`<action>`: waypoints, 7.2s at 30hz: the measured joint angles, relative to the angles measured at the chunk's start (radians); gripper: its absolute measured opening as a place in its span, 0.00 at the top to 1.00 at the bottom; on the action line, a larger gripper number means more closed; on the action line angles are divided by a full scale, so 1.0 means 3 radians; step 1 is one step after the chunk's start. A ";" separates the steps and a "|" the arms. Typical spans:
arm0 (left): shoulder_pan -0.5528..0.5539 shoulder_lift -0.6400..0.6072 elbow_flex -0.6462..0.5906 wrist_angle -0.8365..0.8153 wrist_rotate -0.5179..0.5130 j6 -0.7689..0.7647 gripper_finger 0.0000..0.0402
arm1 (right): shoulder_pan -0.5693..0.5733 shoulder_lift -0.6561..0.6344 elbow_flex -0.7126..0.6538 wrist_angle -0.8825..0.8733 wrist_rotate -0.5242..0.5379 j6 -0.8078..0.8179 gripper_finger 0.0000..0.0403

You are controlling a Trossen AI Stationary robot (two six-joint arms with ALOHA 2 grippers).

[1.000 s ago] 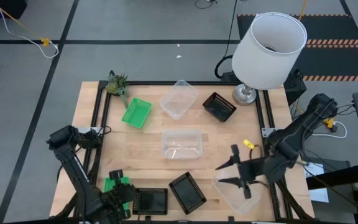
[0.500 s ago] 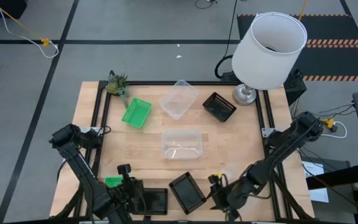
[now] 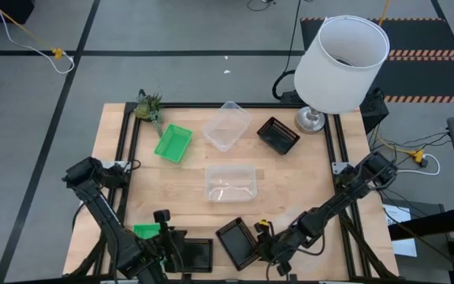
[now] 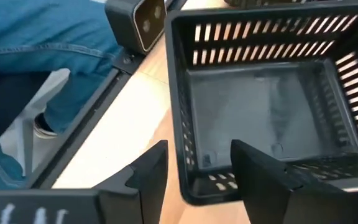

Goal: Stack baskets by color
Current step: Stack the bottom right black bin on the bottom left black bin, then stack the bottom transparent bin on the middle transparent bin

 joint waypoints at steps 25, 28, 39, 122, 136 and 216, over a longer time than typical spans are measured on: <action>0.0175 0.0000 0.0000 0.1225 -0.0153 0.1460 0.95 | -0.0013 -0.0354 0.0000 -0.0117 0.0101 -0.0553 0.99; 0.0175 0.0000 0.0000 0.1745 -0.0034 0.2123 0.95 | -0.0011 -0.0518 0.0000 -0.0114 0.0101 -0.0675 0.98; 0.0457 0.0000 0.0000 0.2627 0.0392 0.3109 0.63 | -0.0051 -0.1048 0.0000 -0.0324 0.0087 -0.1625 0.98; -0.0116 0.0228 0.0337 0.1090 0.0797 0.0527 0.99 | 0.0227 -0.2084 0.0001 -0.0660 0.0994 -0.1219 0.55; -0.0086 0.0234 0.0219 0.0977 0.0828 0.0429 0.97 | 0.0227 -0.2085 0.0001 -0.0660 0.0995 -0.1164 0.55; 0.0392 0.0292 0.0178 0.1508 0.0052 0.1511 0.70 | 0.0723 -0.1527 0.0000 -0.2647 0.0564 0.1281 0.55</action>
